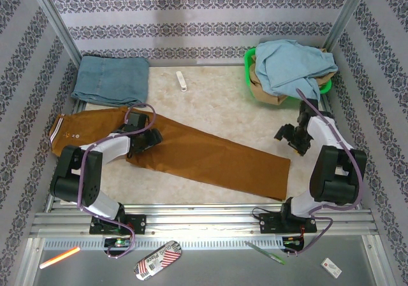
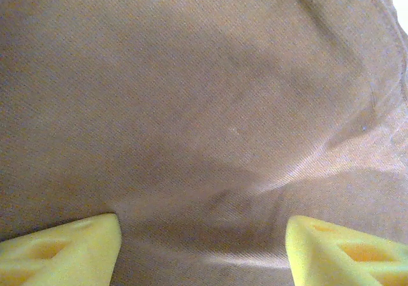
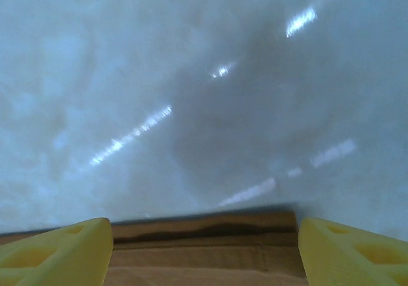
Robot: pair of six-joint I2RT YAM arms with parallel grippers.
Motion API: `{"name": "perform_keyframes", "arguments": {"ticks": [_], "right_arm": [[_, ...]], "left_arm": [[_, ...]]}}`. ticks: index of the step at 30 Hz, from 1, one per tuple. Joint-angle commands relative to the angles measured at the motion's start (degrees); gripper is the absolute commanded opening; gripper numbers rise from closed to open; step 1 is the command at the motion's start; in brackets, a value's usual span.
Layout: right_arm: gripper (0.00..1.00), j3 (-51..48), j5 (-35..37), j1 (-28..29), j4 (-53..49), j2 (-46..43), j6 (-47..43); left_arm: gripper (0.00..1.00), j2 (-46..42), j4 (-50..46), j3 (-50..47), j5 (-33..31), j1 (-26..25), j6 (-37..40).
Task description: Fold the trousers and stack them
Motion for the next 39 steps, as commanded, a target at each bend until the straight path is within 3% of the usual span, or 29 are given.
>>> {"name": "perform_keyframes", "arguments": {"ticks": [1,6,13,16,25,28,34,39], "right_arm": [[0.77,-5.05,-6.33,0.02,-2.48,-2.92,5.14],[0.78,-8.71,-2.76,-0.39,-6.52,-6.67,8.94],[0.8,-13.61,-3.01,-0.58,-6.28,-8.14,10.48],[0.8,-13.15,-0.53,-0.7,-8.2,-6.16,9.15],[0.77,-15.99,-6.52,2.62,-0.73,2.24,9.55],[0.7,-15.27,-6.73,4.41,0.48,4.18,9.86],[0.26,-15.21,-9.15,6.45,2.29,1.27,9.96],[0.01,-14.09,-9.45,6.5,0.96,-1.39,8.22]], "left_arm": [[0.7,1.03,-0.34,0.71,1.64,1.66,1.2],[0.7,-0.39,1.92,-0.3,4.45,1.81,-0.08],[0.7,-2.8,2.88,-0.72,6.69,1.77,-0.78],[0.7,-3.53,3.38,-1.14,7.12,1.77,-1.11],[0.7,-4.71,3.63,-1.04,7.67,1.78,-1.84],[0.7,-5.02,3.45,-0.95,8.06,1.76,-2.17],[0.7,-6.1,2.66,-1.25,8.15,1.77,-2.39],[0.7,-6.13,2.77,-1.77,8.76,1.77,-2.52]]}}
